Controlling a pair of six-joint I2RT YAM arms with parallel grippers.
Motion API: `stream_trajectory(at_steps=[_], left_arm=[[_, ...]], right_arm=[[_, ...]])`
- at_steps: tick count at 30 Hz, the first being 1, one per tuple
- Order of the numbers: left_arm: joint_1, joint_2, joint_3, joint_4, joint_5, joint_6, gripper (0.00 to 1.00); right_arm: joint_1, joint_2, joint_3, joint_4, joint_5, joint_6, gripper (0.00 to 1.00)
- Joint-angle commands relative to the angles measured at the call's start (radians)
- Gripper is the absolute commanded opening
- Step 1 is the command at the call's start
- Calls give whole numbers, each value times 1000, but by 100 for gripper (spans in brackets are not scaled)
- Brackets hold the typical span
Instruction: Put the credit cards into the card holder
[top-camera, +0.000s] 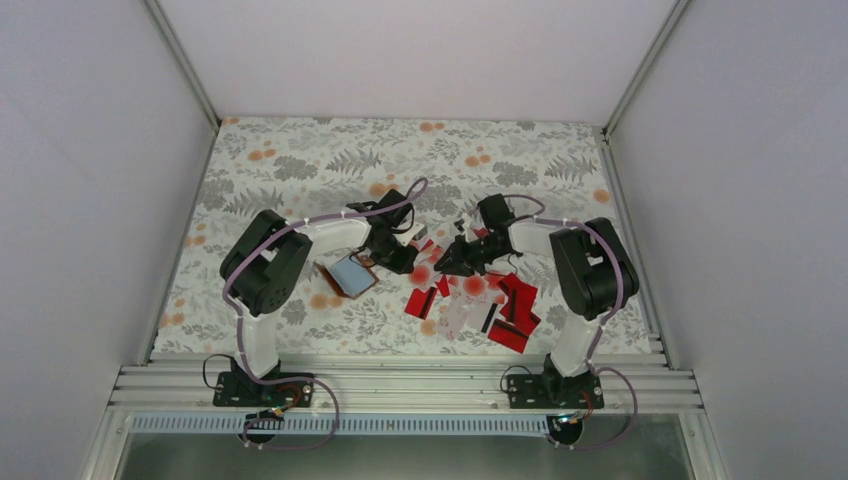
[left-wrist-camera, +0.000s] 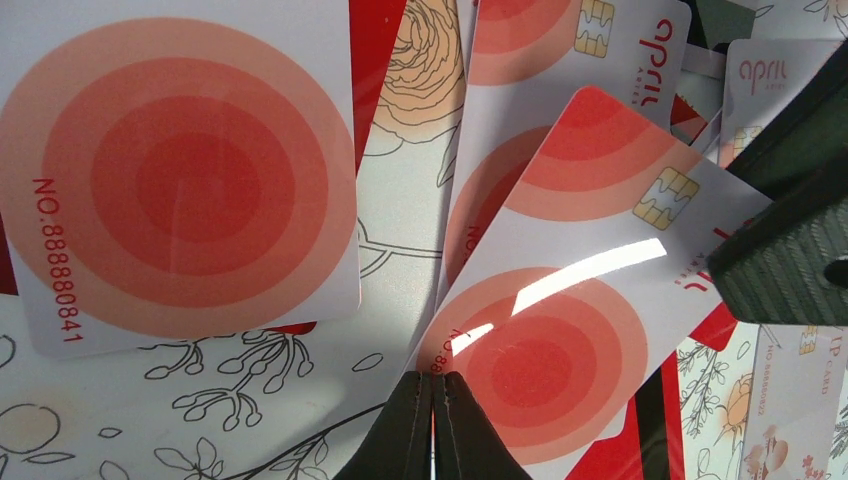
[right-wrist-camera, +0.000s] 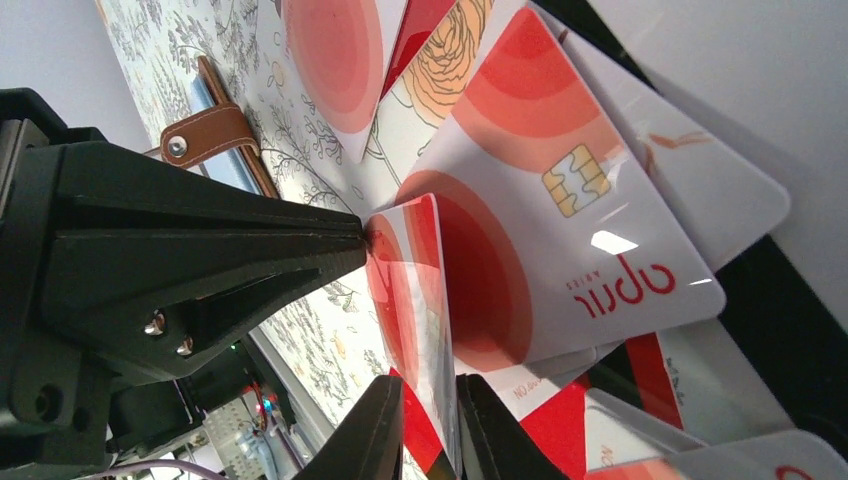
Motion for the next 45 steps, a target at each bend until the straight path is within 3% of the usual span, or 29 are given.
stream_trajectory(at_steps=[1, 16, 27, 36, 45], left_arm=[[-8, 45, -29, -29, -35, 7, 4], [-8, 20, -25, -38, -34, -2, 5], [33, -154, 36, -127, -34, -2, 24], [200, -375, 20, -170, 269, 187, 53], [233, -373, -12, -107, 466, 212, 55]], right_arm=[[17, 38, 39, 17, -14, 0, 13], [31, 83, 82, 16, -29, -21, 4], [31, 27, 122, -55, -79, -116, 4], [31, -38, 158, -99, -223, -209, 4], [31, -55, 168, -73, -337, -222, 4]])
